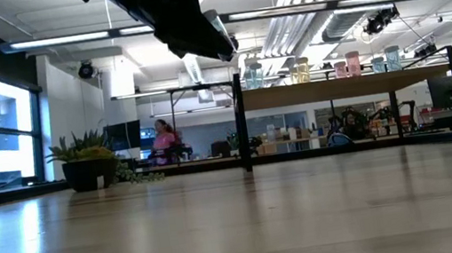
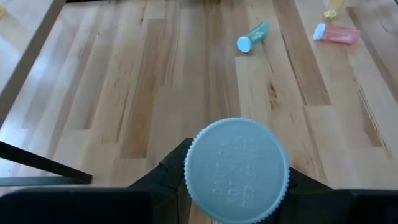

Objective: Pick and place medicine bottles onto shelf by color
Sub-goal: Put the blue pill bottle aligned with the other blue pill bottles on the shelf

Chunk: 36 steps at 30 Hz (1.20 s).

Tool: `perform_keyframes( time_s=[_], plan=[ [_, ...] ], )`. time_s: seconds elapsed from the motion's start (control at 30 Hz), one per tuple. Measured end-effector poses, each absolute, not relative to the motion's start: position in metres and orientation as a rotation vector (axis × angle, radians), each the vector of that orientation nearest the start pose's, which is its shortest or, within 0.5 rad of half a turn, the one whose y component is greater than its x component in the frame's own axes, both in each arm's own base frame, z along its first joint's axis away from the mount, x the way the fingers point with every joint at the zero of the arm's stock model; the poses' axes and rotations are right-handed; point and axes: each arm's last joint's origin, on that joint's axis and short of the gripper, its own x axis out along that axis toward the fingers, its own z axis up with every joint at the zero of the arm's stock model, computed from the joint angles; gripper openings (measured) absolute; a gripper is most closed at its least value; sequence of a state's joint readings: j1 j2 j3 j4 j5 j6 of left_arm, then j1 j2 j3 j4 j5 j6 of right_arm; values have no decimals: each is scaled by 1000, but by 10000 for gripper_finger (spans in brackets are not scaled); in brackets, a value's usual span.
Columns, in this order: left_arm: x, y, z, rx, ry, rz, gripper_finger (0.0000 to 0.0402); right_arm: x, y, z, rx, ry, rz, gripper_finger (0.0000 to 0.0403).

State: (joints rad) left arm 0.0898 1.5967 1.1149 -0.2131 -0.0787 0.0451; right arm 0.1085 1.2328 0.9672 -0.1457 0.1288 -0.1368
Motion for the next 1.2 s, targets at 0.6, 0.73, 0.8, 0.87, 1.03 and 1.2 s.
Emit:
perform_keyframes(
  time_s=[0.6,0.73,0.8,0.87,1.03,1.2],
  plan=[
    [343,33,244,27,713,133,97,317,21,276,-131,366,31,196],
    [343,33,244,27,716,133,97,322,19,272,-102,360,20,196],
    [343,33,244,27,715,133,97,325,19,272,-99,336,18,196],
    [344,33,245,27,705,134,97,325,19,269,-97,352,19,196],
    [346,33,247,35,672,132,97,330,19,263,-101,364,0,196],
    [347,33,248,39,655,131,97,329,19,263,-101,370,-1,196]
  ],
)
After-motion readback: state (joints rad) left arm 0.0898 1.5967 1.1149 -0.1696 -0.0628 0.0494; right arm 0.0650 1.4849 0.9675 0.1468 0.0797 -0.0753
